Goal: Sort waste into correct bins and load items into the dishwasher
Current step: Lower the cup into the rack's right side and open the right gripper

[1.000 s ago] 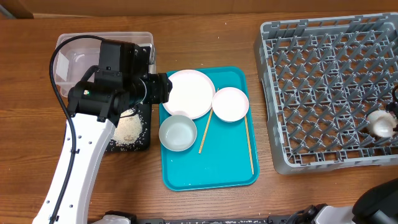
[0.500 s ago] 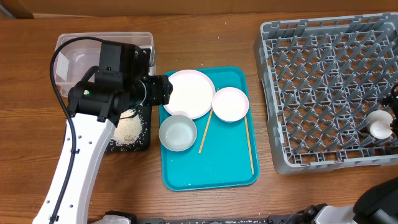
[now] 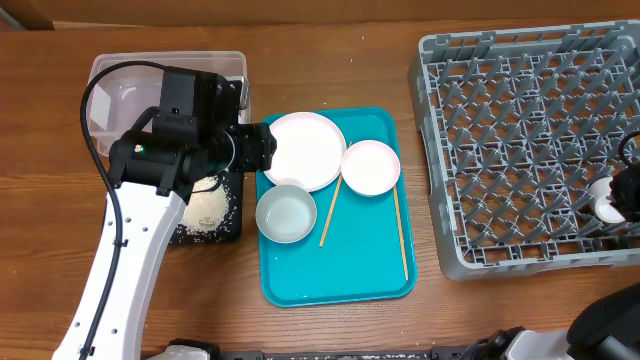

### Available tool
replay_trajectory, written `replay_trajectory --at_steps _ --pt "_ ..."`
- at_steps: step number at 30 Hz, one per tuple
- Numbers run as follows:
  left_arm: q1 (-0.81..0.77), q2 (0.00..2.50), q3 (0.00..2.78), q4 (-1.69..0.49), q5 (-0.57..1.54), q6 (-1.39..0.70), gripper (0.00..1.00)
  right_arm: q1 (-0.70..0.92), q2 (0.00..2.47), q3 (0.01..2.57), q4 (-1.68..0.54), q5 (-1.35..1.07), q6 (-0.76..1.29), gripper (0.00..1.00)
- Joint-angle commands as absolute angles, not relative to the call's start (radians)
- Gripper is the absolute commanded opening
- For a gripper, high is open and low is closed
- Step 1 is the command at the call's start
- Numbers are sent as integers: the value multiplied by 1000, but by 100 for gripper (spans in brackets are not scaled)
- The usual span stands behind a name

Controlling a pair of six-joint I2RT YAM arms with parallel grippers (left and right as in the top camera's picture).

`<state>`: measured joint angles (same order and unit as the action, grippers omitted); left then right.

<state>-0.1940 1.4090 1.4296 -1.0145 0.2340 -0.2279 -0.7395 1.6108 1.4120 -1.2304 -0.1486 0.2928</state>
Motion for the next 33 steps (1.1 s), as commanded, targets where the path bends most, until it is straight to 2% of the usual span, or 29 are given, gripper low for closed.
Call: replay_trajectory --at_steps 1,33 --pt "-187 1399 1441 -1016 224 -205 67 -739 1641 1401 -1216 -105 309 10" --pt "-187 1399 1441 -1018 225 -205 67 -741 1692 1347 -1085 -44 323 10"
